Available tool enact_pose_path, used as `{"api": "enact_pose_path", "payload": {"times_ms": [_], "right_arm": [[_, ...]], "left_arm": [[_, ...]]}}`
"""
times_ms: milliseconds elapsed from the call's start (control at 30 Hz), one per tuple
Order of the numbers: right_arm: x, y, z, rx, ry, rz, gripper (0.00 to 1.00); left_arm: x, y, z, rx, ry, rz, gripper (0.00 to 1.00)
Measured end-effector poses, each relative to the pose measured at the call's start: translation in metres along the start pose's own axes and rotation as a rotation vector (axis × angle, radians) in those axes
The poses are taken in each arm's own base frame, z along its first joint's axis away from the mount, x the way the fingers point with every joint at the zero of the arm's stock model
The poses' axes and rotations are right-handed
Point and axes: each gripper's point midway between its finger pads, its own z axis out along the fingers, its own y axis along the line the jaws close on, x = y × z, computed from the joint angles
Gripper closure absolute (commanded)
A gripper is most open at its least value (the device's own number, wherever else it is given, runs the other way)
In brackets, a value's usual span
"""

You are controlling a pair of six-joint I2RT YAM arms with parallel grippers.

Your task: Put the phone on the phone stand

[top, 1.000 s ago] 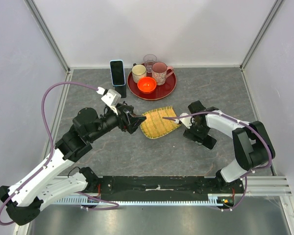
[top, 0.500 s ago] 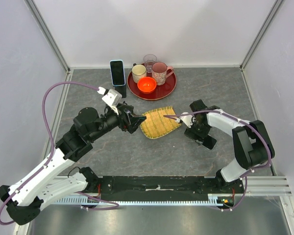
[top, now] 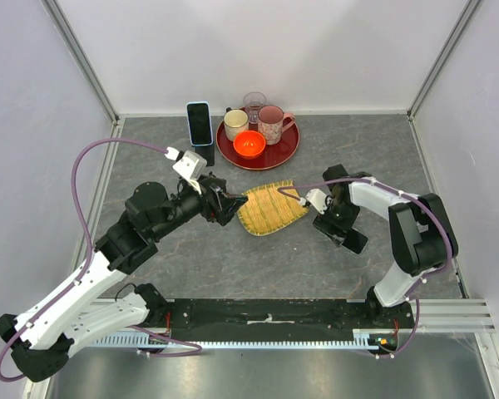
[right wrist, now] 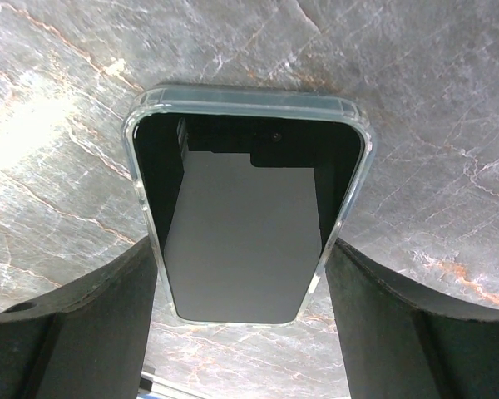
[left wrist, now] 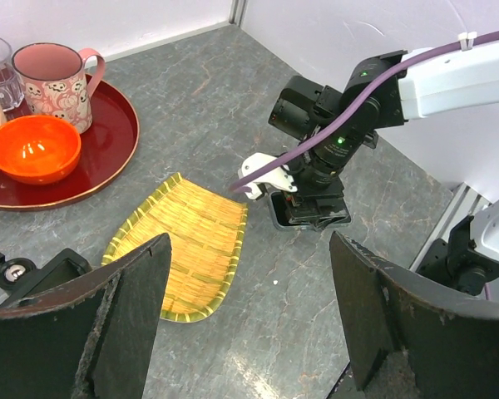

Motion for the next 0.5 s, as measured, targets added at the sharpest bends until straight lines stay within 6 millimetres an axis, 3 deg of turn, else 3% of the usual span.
{"api": "enact_pose_path", "payload": {"times_ms": [233,500], "right_arm": [[-0.013,-0.004,-0.012,0.046,-0.095,0.007,1.00],[-0.045,-0.032,-0.081,0.270,-0.430,0.114,1.00]], "left_arm": [[0.005,0.002,0.004,-0.005,0.018,0.002,0.18],[0.008,0.005,0.007,-0.014,0.027,0.001,0.19]]}}
